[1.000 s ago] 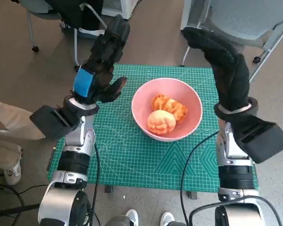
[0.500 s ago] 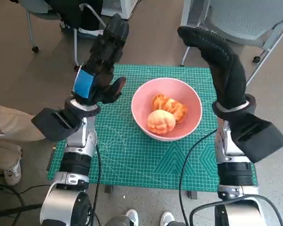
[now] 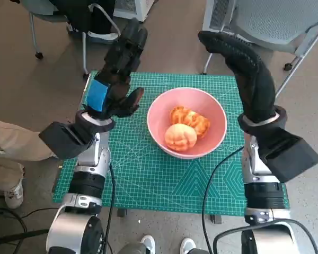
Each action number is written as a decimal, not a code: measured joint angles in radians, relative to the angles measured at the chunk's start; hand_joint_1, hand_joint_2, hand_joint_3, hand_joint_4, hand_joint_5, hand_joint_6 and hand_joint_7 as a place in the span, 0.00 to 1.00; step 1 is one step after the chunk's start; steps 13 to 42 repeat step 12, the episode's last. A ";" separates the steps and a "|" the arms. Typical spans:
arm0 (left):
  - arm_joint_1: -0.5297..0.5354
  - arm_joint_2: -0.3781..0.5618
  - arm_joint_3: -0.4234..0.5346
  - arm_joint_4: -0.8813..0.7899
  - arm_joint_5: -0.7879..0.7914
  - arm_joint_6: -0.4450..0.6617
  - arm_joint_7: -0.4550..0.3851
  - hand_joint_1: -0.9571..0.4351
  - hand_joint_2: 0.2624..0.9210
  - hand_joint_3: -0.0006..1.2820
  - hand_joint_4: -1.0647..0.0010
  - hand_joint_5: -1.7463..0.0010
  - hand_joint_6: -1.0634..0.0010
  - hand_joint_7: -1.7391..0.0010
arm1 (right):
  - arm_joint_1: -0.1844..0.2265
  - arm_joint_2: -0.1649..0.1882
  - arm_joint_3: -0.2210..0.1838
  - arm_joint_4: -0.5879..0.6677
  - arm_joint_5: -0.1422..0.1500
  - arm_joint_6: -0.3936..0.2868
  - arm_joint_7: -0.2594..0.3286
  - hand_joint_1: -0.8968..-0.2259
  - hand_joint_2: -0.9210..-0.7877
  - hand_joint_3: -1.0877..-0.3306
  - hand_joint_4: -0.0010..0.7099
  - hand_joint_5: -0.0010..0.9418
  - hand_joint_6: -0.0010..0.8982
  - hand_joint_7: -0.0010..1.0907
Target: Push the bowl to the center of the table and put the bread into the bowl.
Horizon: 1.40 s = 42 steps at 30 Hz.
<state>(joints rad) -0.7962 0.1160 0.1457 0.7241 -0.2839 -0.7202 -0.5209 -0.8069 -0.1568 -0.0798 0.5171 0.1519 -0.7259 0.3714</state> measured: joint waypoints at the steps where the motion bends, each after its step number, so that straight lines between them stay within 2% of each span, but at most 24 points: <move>1: 0.000 0.000 0.000 0.000 -0.002 0.000 -0.004 0.16 1.00 0.33 1.00 1.00 0.92 1.00 | 0.000 0.000 0.000 0.000 0.000 0.000 0.000 0.26 0.00 0.35 0.28 0.01 0.06 0.40; 7: -0.004 -0.002 0.004 0.000 -0.034 0.010 -0.038 0.21 1.00 0.18 1.00 1.00 0.92 1.00 | 0.000 0.000 0.000 0.000 -0.001 0.000 -0.003 0.26 0.00 0.35 0.28 0.01 0.06 0.40; 12: -0.012 -0.001 0.015 0.000 -0.062 0.019 -0.074 0.24 1.00 0.13 1.00 1.00 0.92 1.00 | 0.000 -0.001 0.000 0.000 -0.002 0.003 -0.008 0.26 0.00 0.35 0.28 0.01 0.06 0.40; 42: -0.012 -0.001 0.015 0.000 -0.062 0.019 -0.074 0.24 1.00 0.13 1.00 1.00 0.92 1.00 | 0.000 -0.001 0.000 0.000 -0.002 0.003 -0.008 0.26 0.00 0.35 0.28 0.01 0.06 0.40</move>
